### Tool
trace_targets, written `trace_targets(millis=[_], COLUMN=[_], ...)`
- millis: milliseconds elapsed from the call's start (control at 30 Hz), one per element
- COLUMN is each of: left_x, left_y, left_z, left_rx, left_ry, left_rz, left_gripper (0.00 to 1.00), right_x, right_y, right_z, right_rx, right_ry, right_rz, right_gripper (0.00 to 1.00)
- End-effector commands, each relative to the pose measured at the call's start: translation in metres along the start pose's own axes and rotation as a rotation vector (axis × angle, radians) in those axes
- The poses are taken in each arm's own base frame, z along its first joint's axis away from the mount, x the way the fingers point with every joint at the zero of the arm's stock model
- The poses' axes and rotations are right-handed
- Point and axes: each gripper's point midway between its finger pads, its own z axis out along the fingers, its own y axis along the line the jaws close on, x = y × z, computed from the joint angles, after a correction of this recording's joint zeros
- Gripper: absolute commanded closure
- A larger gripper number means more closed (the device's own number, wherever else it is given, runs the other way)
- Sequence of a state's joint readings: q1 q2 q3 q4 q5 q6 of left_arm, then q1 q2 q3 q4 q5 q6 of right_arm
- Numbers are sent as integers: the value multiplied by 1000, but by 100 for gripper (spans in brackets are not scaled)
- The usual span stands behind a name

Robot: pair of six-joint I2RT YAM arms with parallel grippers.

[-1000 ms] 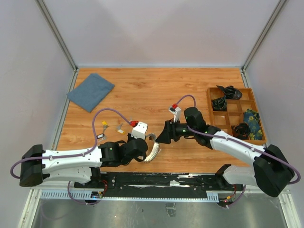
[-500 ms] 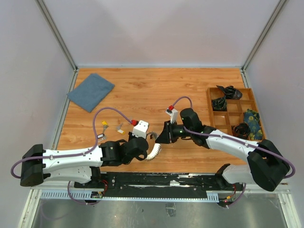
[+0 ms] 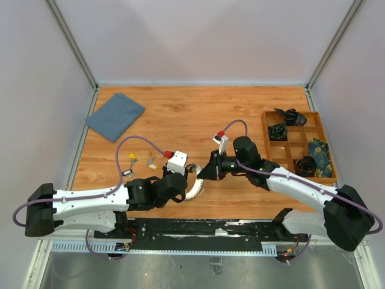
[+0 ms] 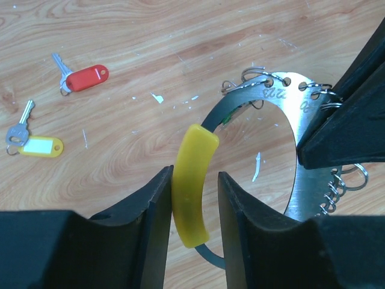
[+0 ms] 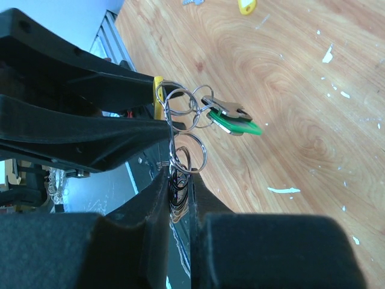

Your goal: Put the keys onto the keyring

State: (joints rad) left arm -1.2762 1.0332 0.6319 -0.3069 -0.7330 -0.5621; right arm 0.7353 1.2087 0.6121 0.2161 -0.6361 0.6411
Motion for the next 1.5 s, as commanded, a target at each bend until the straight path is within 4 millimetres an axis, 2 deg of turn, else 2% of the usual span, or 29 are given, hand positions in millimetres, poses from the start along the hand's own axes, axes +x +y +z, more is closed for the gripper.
trace_targets(millis=[0,100,267,333,400,467,500,667,800,900,1000,1100,1200,1300,1467], left_x=[-7,-7,-11,-16,-23,-32,-38,-74,-113,-149,-176,-195,-204,-202,-192], left_y=[-8,-11,-12,-13,-13,-14,-15,-23,-40,-51,-65,-79,-90,-97,-98], left_z=[3,5,5,4,2,0,-1,-12,-34,-57,-78,-97,-104,-102,-94], left_rx=[22,24,21,25,28,32,35,78,215,307,398,490,540,552,516], left_ry=[-24,-21,-32,-45,-61,-83,-96,-174,-295,-395,-466,-520,-535,-493,-332], left_rz=[-48,-45,-42,-41,-37,-27,-19,61,130,151,179,219,289,338,337], left_gripper=[58,60,87,93,99,99,99,99,99,99,100,99,99,99,100], right_x=[-21,-22,-23,-26,-32,-45,-51,-84,-106,-114,-117,-115,-114,-114,-117], right_y=[33,36,36,36,39,47,52,66,78,96,119,139,155,164,161], right_z=[-6,-8,-14,-20,-28,-42,-52,-106,-154,-184,-206,-217,-223,-228,-232], right_rx=[-96,-104,-73,-45,-20,6,22,157,256,279,264,230,190,169,201], right_ry=[-74,-78,-75,-77,-92,-126,-152,-346,-544,-669,-749,-751,-743,-736,-706], right_rz=[-62,-62,-98,-138,-197,-286,-341,-591,-796,-972,-1135,-1270,-1347,-1346,-1286], right_gripper=[99,99,95,88,75,59,55,44,44,48,51,53,54,53,52])
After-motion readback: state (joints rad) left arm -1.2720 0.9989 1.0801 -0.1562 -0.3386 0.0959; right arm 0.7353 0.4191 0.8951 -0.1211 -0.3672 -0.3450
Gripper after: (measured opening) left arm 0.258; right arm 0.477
